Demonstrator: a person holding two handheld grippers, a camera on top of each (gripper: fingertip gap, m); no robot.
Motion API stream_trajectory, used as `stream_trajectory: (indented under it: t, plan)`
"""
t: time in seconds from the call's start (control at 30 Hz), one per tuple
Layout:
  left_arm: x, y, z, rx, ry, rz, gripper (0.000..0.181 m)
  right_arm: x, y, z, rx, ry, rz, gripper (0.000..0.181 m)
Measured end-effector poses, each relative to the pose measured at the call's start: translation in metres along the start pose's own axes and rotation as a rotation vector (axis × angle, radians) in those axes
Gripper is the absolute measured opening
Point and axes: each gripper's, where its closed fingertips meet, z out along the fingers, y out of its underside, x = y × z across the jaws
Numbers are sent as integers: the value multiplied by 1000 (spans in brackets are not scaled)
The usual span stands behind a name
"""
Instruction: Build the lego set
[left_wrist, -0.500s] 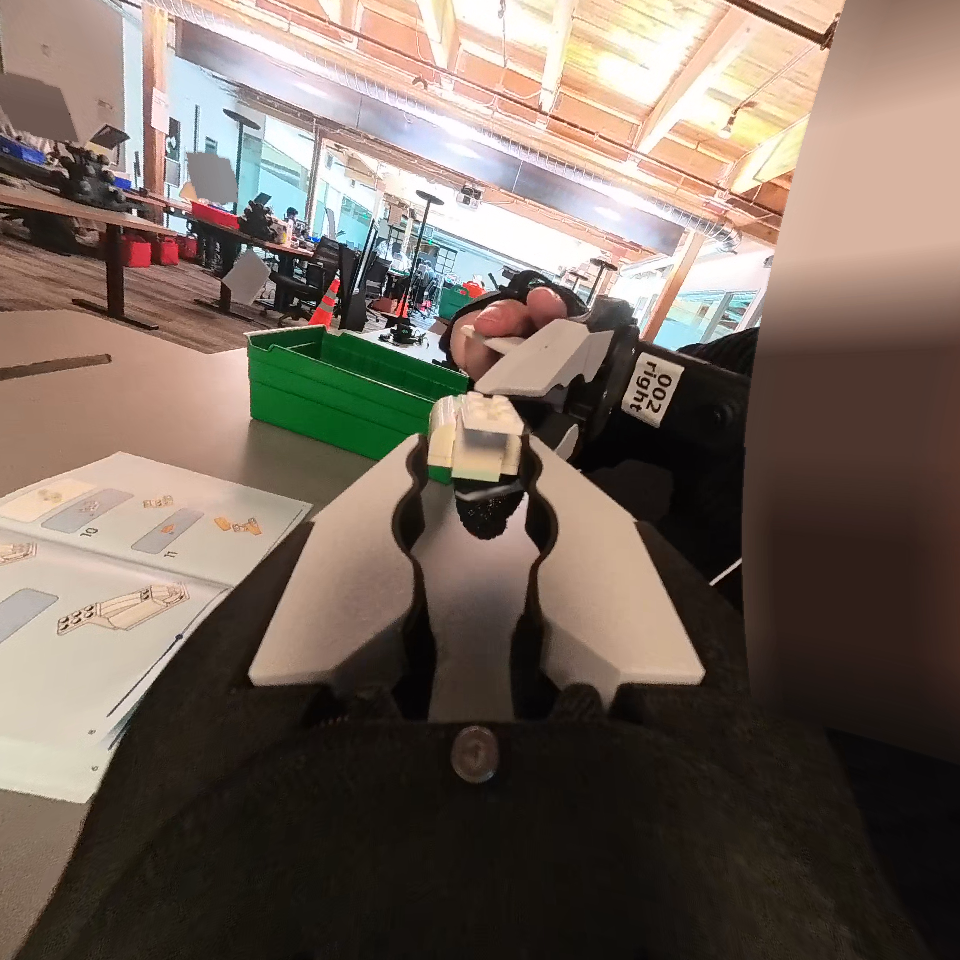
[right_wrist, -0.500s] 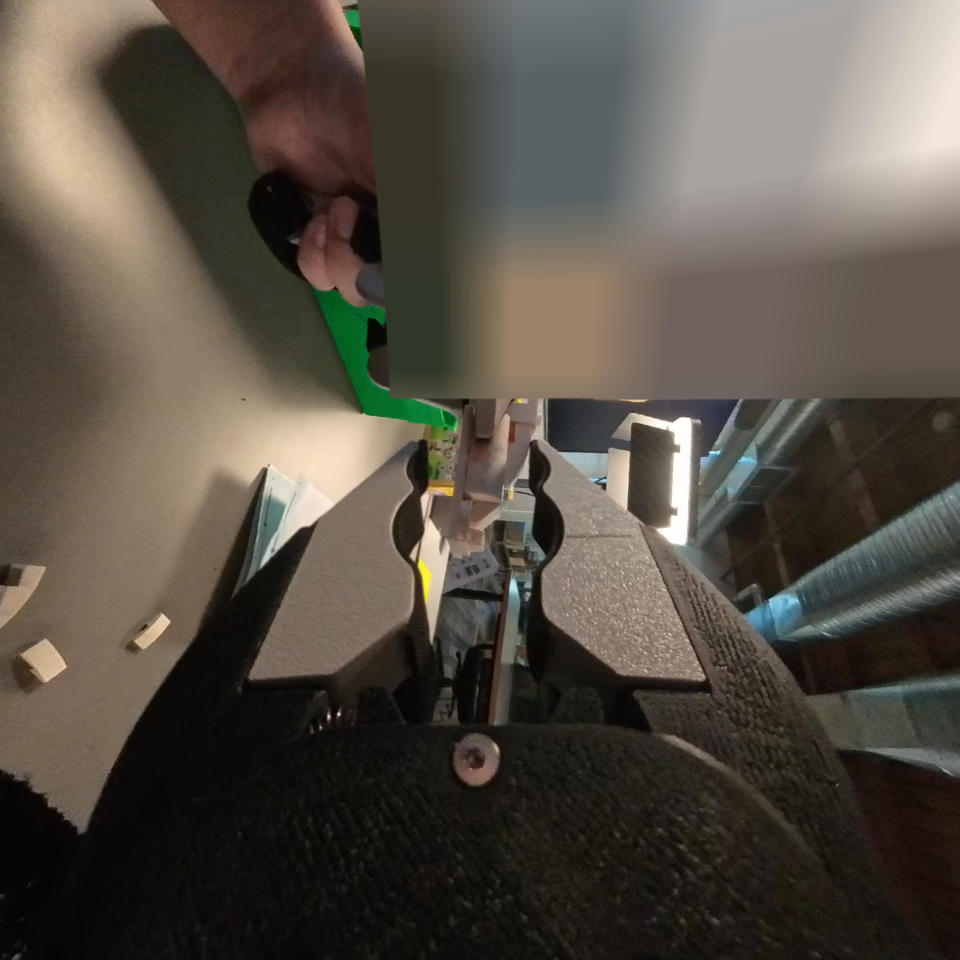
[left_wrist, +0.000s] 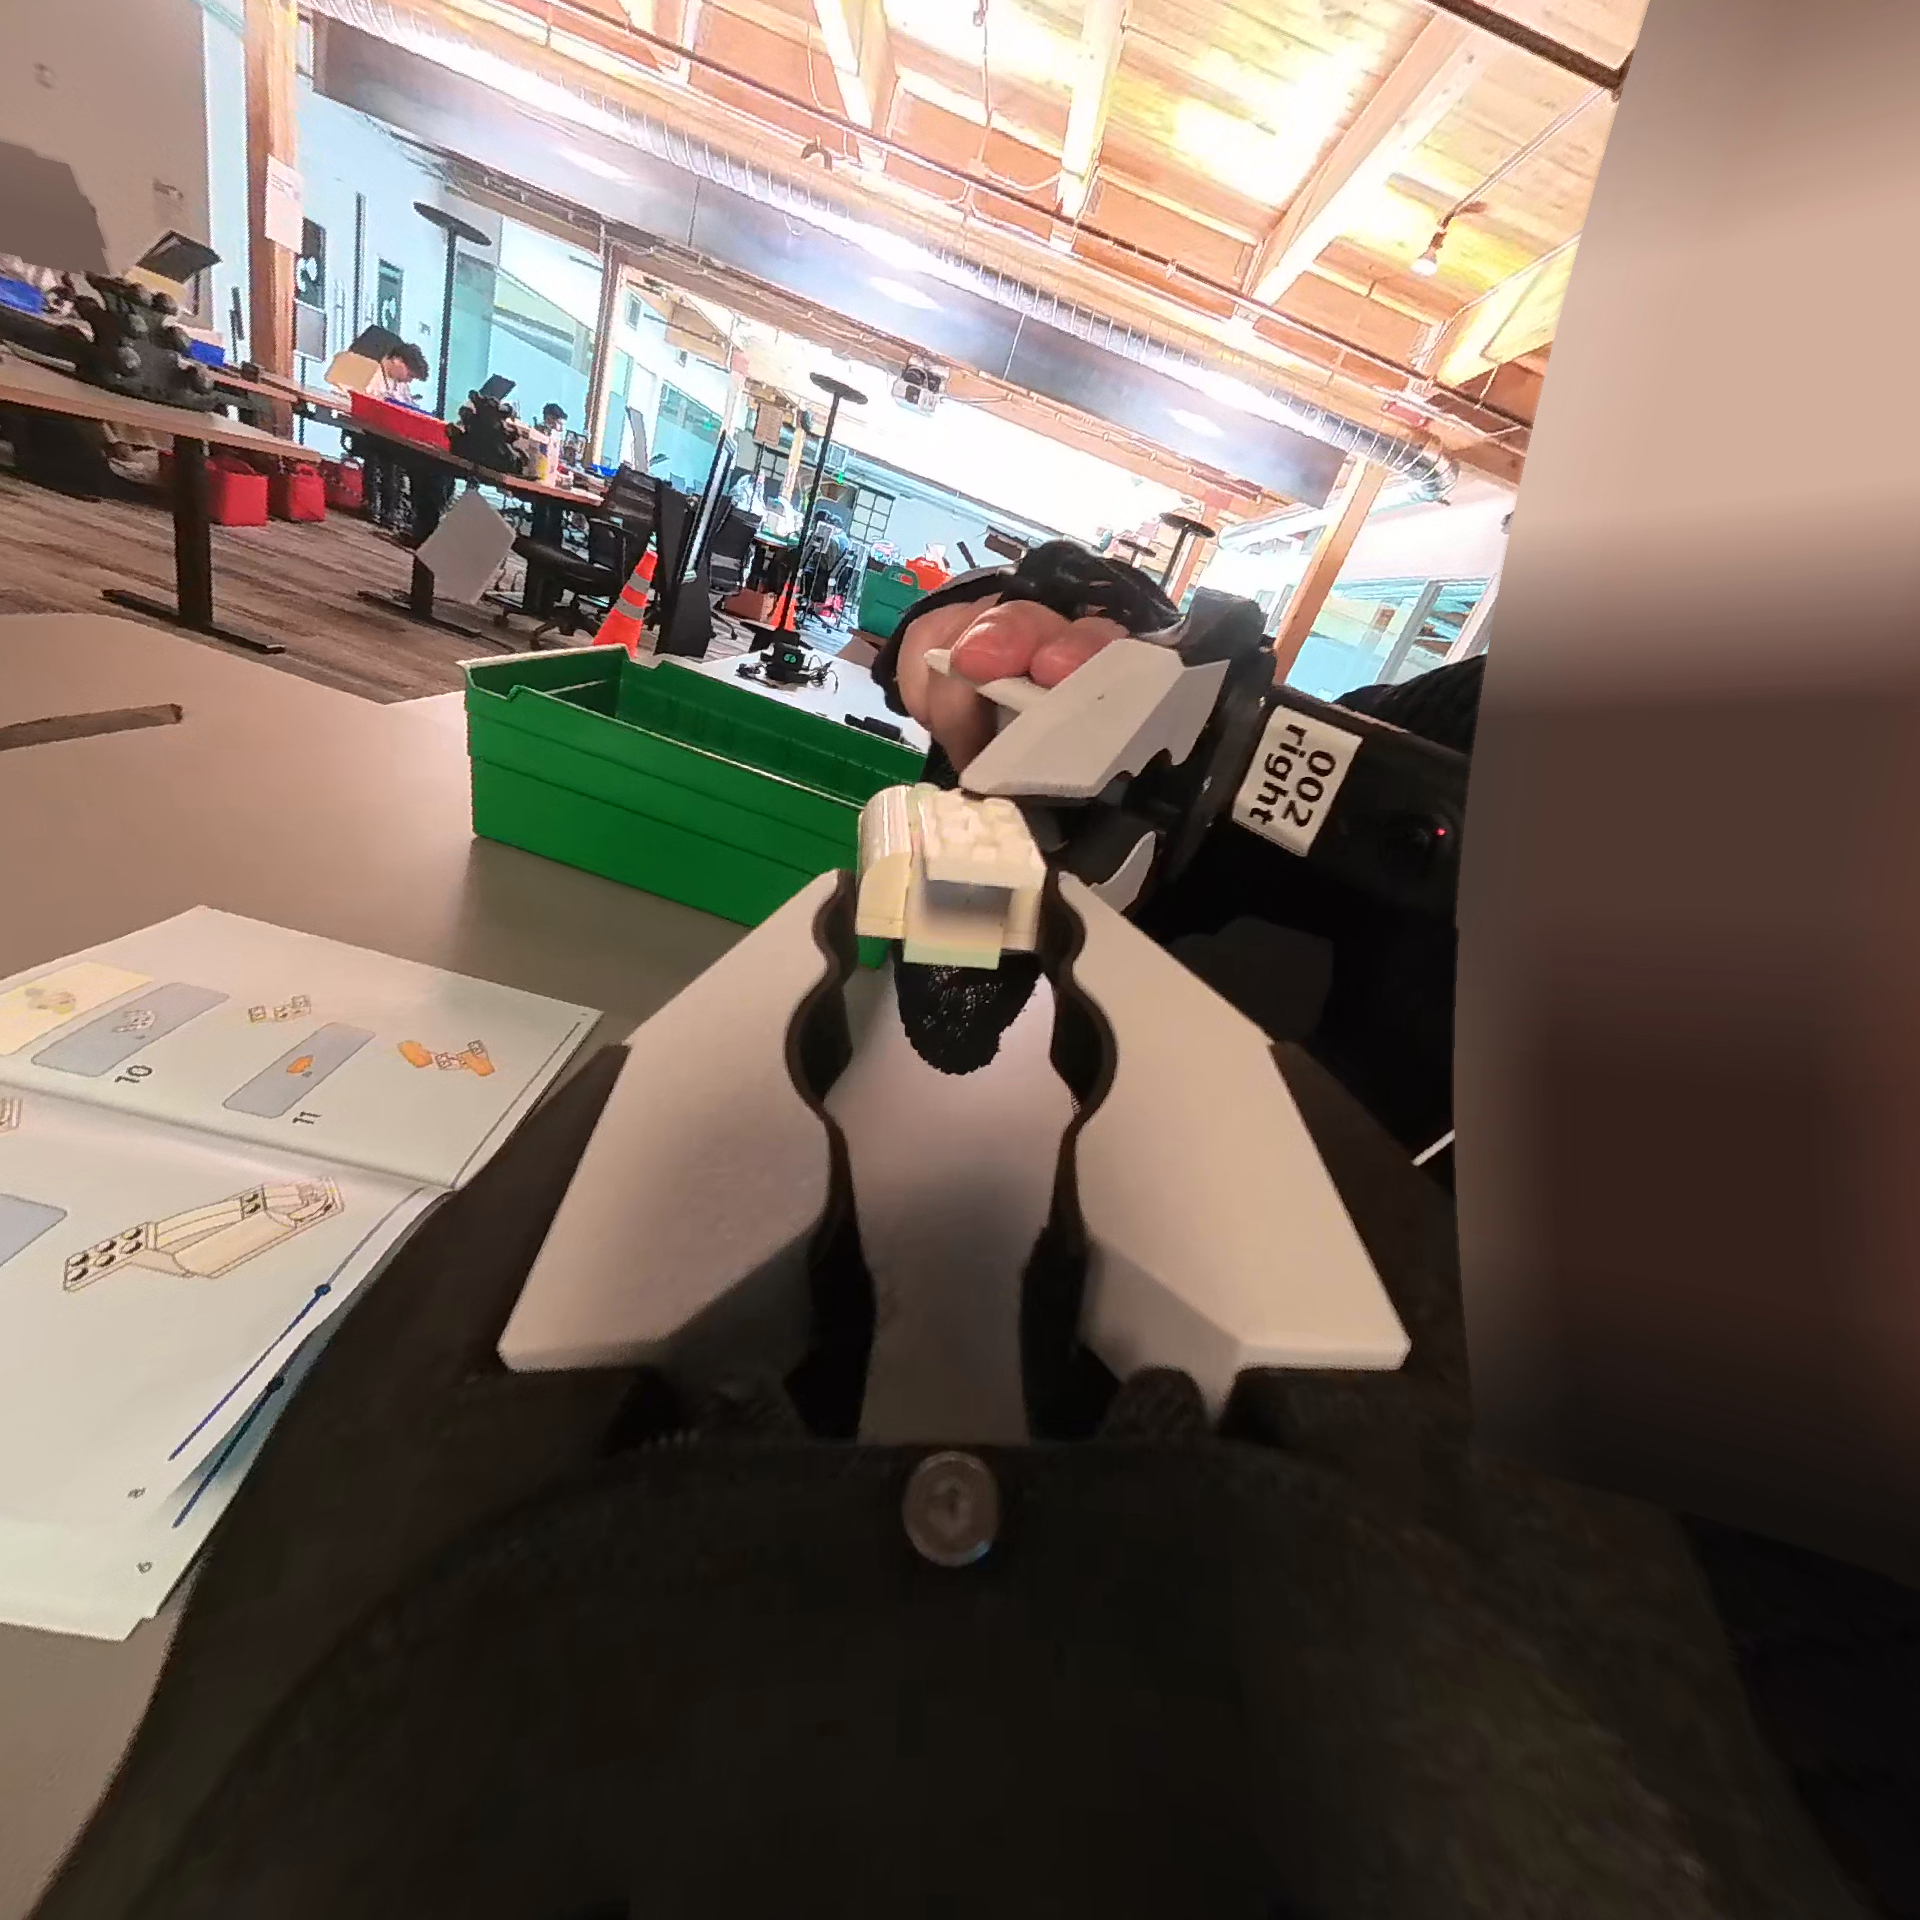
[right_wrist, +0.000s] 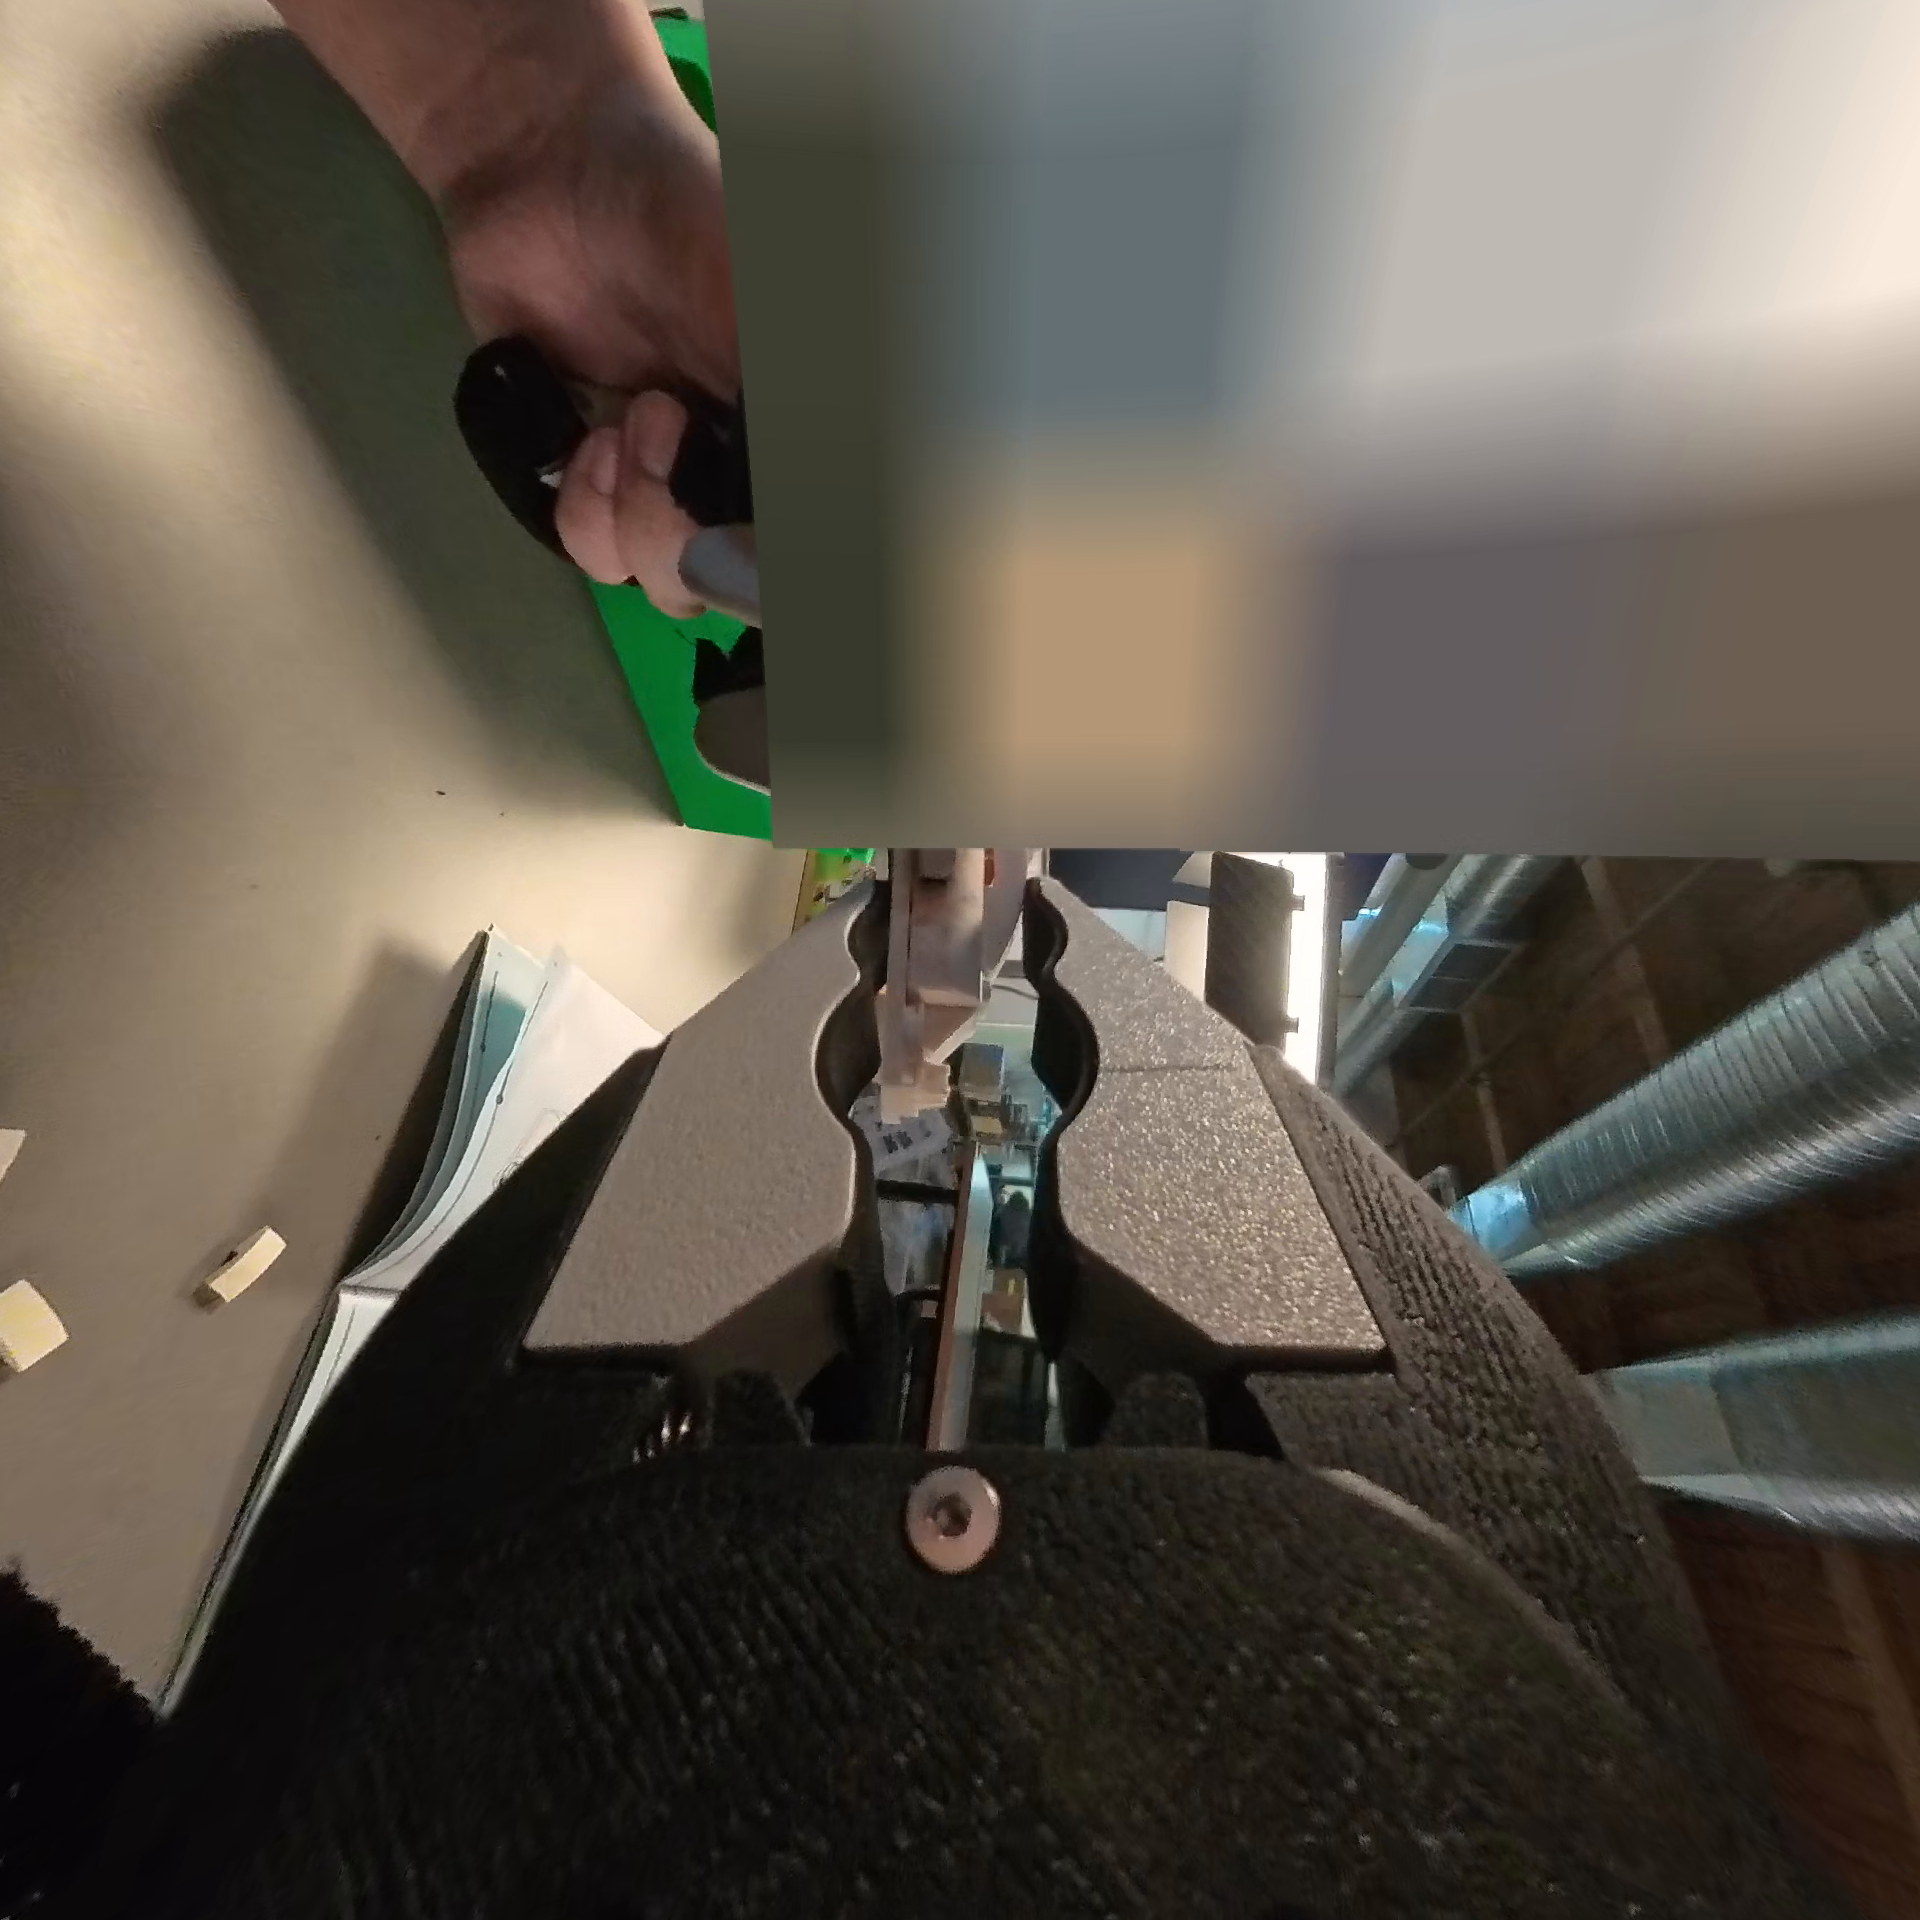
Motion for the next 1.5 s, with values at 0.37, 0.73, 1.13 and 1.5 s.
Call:
stream_trajectory:
  t: [0.37, 0.73, 1.13, 1.5]
  plan:
    - [-1, 1, 2, -27, -55, 30, 34, 0, 3, -1, -52, 6, -58, 24]
    - [-5, 0, 7, -28, -47, -68, 34, -1, 9, -3, -8, -73, 140, 23]
    - [-14, 2, 13, -21, -48, -202, 33, -5, 20, -4, 18, -112, 375, 23]
    - [-16, 5, 15, -31, -78, -150, 33, -7, 23, -6, -80, -7, 172, 22]
